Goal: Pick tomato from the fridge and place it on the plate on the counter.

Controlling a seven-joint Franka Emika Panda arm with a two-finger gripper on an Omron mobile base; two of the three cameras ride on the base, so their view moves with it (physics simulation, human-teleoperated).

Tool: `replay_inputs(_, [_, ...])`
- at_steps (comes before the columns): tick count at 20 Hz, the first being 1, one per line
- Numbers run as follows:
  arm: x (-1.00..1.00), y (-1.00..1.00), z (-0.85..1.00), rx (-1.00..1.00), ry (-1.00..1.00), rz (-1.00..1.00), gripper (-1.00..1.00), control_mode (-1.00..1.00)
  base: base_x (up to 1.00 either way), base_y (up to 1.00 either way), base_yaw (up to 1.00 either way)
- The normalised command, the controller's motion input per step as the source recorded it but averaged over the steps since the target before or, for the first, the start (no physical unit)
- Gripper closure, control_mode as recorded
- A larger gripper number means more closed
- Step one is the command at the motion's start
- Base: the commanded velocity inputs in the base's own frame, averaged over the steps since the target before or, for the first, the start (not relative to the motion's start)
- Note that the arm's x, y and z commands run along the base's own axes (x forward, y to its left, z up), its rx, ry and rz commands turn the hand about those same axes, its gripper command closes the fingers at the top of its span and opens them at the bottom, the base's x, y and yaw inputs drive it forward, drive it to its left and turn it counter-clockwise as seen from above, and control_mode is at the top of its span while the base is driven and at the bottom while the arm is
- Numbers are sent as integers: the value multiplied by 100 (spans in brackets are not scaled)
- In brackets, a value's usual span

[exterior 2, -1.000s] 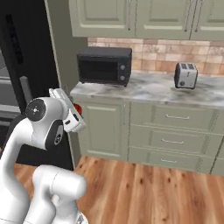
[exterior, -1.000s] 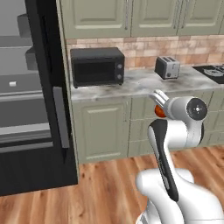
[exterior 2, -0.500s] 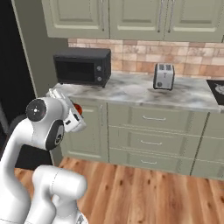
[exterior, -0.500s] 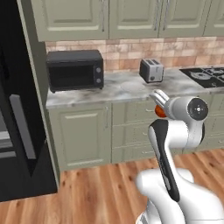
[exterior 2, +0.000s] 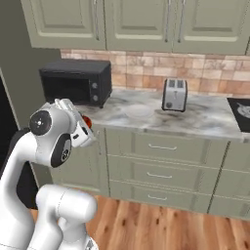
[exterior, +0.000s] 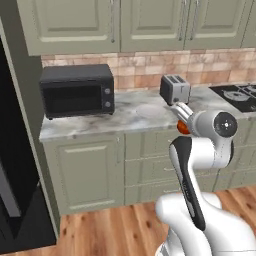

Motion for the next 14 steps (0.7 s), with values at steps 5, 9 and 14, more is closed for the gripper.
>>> replay_inputs(5, [0,0,0,0,0,0,100,100,64,-35,0])
replay_inputs(9, [0,0,0,0,0,0,100,100,61,-38,0])
replay_inputs(14, [0,0,0,0,0,0,100,100,58,-33,1])
